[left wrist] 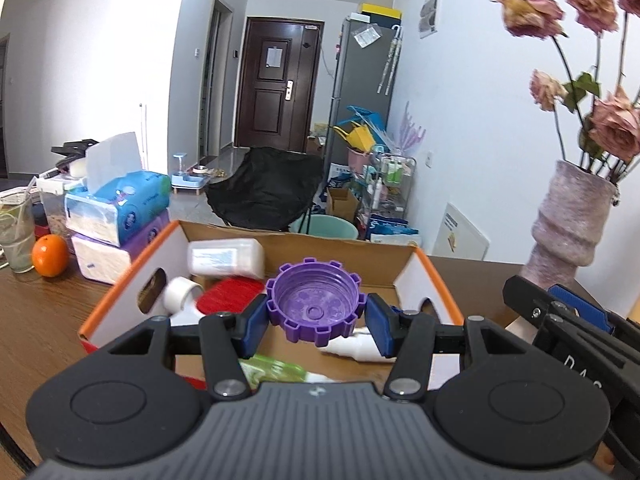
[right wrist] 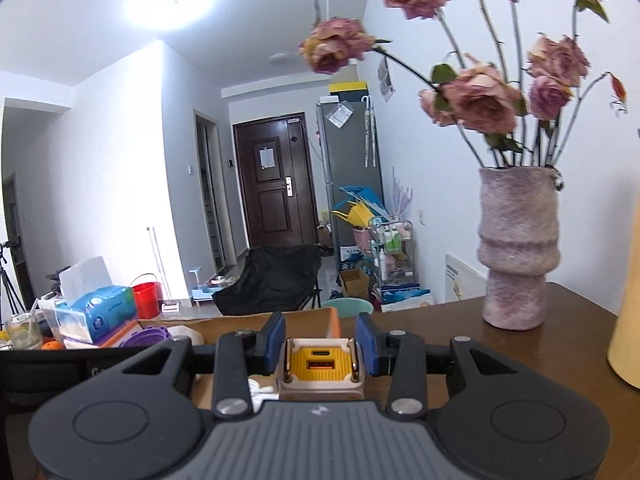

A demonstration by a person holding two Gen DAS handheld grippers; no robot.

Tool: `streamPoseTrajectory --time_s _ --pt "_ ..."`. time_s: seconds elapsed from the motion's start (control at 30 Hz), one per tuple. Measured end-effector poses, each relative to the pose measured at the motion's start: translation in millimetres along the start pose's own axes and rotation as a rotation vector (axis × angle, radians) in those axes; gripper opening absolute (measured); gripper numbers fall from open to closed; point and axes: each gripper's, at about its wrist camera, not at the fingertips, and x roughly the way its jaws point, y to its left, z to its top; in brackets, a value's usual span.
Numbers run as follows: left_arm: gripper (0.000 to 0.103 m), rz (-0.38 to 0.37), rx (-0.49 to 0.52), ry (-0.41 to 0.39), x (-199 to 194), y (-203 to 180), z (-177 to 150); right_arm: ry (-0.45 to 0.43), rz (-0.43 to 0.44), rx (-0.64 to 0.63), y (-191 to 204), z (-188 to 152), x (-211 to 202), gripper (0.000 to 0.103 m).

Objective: Organize rigid objects
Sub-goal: 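Carry the purple cap and cream cube over the cardboard box, then open both tools to drop the purple cap and cube into the box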

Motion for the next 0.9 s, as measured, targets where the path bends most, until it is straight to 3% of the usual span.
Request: streamPoseTrajectory --time_s 0.47,0.9 --pt "0.054 0.067 -0.006 -0.011 26.4 38.0 14.7 0.01 0.06 -0.031 44.5 3.9 47.7 0.038" --pt "0.053 0.12 0.014 -0.008 54.2 58.6 24.3 0.048 0.085 -0.055 59.5 2.2 92.7 0.038"
